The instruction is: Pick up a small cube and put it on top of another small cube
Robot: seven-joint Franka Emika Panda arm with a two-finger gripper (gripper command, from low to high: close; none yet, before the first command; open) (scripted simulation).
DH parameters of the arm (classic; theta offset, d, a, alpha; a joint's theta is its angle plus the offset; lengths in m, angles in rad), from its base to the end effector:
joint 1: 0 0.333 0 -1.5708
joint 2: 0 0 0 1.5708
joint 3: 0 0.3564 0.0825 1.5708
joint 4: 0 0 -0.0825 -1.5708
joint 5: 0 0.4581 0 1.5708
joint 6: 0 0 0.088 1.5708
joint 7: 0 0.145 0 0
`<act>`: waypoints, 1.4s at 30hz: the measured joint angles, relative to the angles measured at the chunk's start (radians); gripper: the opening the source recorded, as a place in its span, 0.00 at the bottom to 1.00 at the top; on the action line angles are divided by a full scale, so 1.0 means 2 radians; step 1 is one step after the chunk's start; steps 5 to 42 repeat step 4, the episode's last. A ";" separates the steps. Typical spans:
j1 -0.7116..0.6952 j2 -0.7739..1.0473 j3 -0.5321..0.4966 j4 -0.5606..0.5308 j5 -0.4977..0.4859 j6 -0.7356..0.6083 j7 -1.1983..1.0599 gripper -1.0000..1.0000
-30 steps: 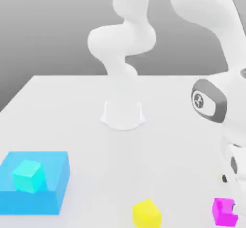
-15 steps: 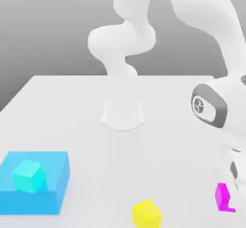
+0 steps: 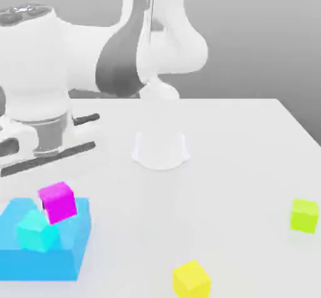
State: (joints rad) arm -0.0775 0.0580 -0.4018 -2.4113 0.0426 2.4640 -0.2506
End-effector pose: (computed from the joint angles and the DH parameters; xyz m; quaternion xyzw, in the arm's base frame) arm 0.4792 -0.2501 0.2340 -0.9915 0.1303 -0.0006 0.0019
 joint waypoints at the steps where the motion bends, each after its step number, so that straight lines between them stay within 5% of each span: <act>1: 0.000 0.013 0.003 -0.003 0.008 0.015 -0.006 0.00; 2: 0.001 0.023 0.005 -0.006 0.015 0.026 -0.011 1.00; 42: 0.001 0.023 0.005 -0.006 0.015 0.026 -0.011 1.00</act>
